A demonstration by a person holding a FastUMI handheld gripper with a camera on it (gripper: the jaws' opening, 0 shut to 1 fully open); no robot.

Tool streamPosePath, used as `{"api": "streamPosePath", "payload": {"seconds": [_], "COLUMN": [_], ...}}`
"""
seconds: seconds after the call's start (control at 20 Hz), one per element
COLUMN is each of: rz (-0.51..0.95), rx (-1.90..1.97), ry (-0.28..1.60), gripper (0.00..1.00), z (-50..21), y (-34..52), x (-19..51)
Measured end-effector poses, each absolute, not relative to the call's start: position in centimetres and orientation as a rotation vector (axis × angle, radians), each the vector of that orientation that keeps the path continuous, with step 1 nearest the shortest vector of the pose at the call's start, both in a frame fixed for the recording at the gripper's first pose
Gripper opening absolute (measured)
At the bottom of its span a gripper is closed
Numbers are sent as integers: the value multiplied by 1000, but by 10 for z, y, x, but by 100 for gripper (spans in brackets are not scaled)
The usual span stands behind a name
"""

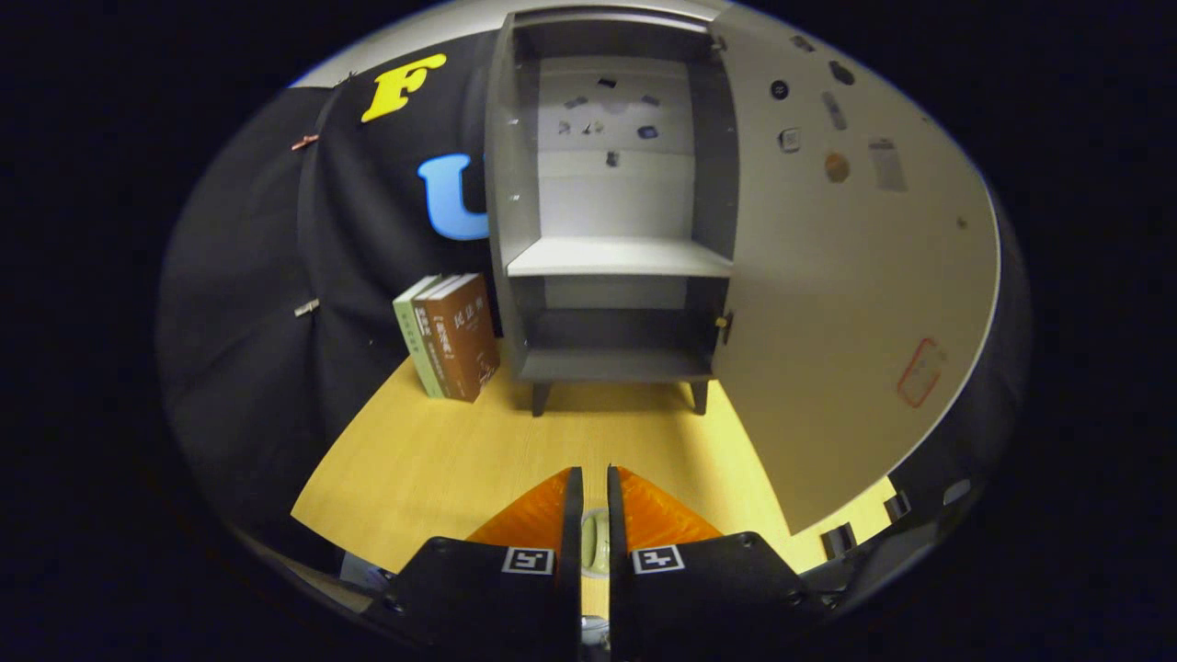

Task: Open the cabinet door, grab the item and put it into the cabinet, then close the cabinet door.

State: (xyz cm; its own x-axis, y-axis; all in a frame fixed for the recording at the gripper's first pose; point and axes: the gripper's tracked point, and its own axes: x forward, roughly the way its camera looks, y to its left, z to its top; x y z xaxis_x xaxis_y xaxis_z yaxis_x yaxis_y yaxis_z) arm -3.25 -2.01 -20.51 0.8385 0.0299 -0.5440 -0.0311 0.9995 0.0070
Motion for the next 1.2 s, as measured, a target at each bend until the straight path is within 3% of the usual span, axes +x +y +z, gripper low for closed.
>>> {"api": "streamPosePath", "payload": {"seconds": [0.05,0.15,0.35,0.5,1.2], "rz": [39,53,43,37,63], "rx": [-7,-17,-5,33,-24], "ry": [615,687,836,954,1167], "gripper": [20,39,40,49,48], "z": [-213,-229,-266,-296,-368], "y": [-19,-20,-25,-28,-39], "x": [-37,-42,-56,-68,-69]}}
